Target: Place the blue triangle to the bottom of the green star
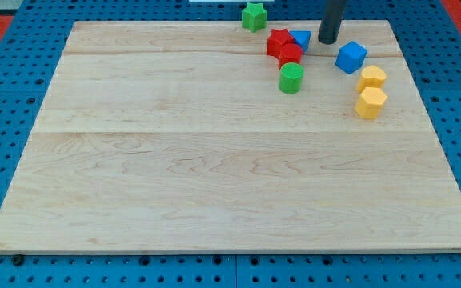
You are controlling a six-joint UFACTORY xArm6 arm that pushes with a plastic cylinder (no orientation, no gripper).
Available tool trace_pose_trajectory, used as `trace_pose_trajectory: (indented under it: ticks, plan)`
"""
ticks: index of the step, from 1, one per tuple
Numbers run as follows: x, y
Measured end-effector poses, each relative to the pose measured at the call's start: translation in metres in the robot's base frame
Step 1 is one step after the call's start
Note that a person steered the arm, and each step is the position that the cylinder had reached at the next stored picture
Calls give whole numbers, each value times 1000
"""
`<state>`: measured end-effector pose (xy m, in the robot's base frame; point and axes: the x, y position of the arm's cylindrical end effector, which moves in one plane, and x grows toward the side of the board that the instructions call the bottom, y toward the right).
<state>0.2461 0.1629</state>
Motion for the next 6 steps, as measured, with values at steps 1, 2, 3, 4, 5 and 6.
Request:
trace_pose_trajectory:
  ticks: [1,2,3,4,5,6]
  plan:
    - [14,-2]
    - [14,-24]
    - [13,-63]
    - [12,-115]
    - [5,-108]
    - [29,-87]
